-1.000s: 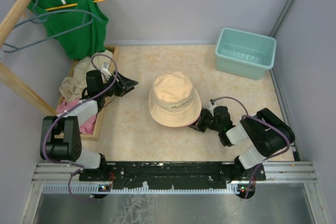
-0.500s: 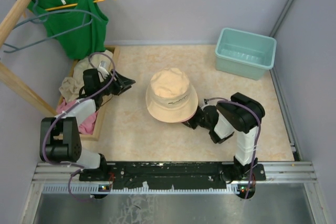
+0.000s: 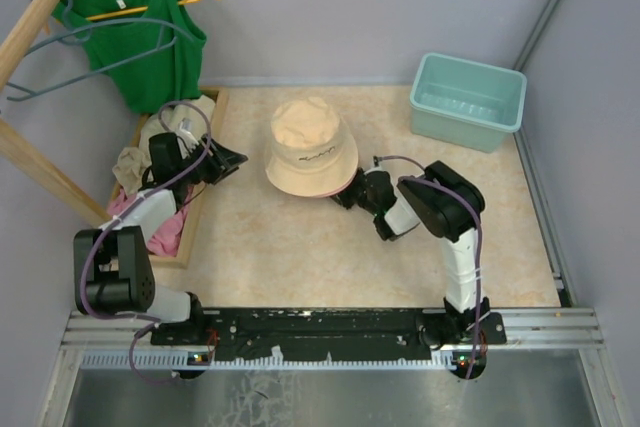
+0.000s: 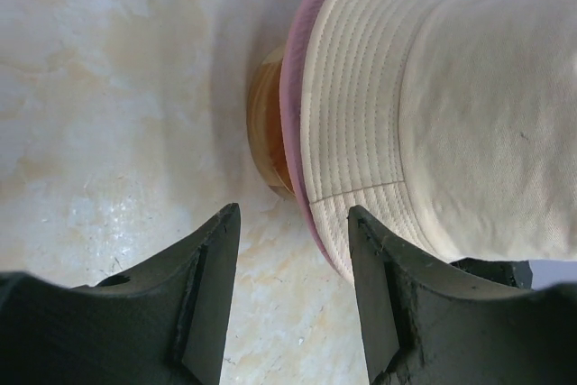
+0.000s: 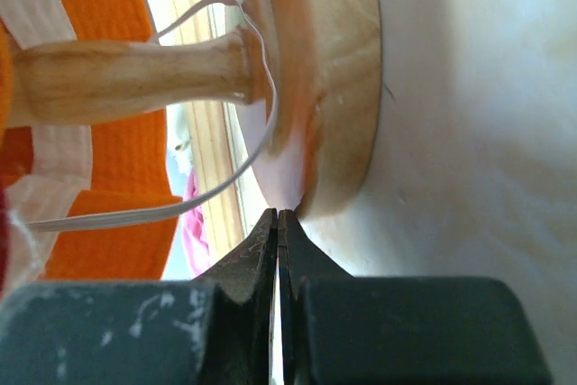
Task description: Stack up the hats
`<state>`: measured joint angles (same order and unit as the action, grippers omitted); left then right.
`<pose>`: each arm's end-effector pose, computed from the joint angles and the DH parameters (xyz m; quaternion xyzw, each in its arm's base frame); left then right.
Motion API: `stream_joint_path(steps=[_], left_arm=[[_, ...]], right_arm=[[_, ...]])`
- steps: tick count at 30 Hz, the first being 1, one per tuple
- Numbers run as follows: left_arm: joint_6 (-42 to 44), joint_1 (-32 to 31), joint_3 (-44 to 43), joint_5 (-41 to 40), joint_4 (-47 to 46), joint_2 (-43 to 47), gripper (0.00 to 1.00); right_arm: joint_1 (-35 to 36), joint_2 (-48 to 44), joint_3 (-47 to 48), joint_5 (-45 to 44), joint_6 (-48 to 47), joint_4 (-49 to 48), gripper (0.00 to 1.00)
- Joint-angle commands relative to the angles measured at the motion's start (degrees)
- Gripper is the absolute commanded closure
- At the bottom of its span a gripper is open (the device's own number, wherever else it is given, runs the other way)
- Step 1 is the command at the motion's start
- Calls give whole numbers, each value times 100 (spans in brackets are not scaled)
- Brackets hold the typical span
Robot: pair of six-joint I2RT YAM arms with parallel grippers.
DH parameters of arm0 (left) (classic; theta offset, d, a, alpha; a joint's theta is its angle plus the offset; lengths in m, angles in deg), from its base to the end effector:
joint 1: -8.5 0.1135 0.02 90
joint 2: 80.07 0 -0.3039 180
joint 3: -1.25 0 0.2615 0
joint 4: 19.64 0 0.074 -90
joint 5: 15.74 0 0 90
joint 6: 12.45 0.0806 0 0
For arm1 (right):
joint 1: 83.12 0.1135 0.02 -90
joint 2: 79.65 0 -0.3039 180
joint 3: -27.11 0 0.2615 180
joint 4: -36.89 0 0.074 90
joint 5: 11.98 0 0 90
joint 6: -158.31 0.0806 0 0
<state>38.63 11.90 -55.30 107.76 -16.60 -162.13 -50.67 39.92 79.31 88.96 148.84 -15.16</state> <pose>0.3401 -0.0244 0.2344 -0.1598 0.8208 -0.3852 0.3904 0.3448 0.2373 0.0960 0.2696 0.7463 0.5453 0.2701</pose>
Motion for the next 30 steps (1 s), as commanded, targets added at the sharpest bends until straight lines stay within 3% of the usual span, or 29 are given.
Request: stream_joint_path(steps=[1,6,14,16,17,18,19,22,25,26,28,30], left_arm=[[176,119,-139,-70,20,-19,43],[287,158,-157,-96,132,-10,43],[643,151,307,-674,38,566,42],[765,153,374,-930,47,779,40],[823,154,401,-1031,42,860,38],[877,156,432,-1148,46,948,14],[924,149,477,-1302,33,1041,2],[1110,152,732,-1690,-363,1366,0],[1199,152,837,-2293,-754,1459,0],[1141,152,879,-2665,-952,1398,0],[919,152,1101,-3065,-1566,1108,0],[1957,147,1492,-2456,-3077,683,0]], right_arm=[[-128,143,558,-265,-354,443,100],[-345,-332,363,-121,-560,754,100],[-553,-2384,-1438,-180,-1113,1746,100],[-640,-3246,-1741,-244,-1410,2310,100],[-661,-3665,-1770,-327,-1647,2798,100],[-668,-4234,-1709,-446,-2012,3659,100],[-674,-4654,-1579,-601,-2462,4306,93],[-686,-5625,-992,-1230,-3822,5987,53],[-700,-6125,-410,-1850,-4892,7161,26],[-708,-6222,-237,-2049,-5062,7454,4],[-762,-6430,-123,-2490,-5203,7890,1],[-823,-6576,-119,-2533,-5301,7899,1]])
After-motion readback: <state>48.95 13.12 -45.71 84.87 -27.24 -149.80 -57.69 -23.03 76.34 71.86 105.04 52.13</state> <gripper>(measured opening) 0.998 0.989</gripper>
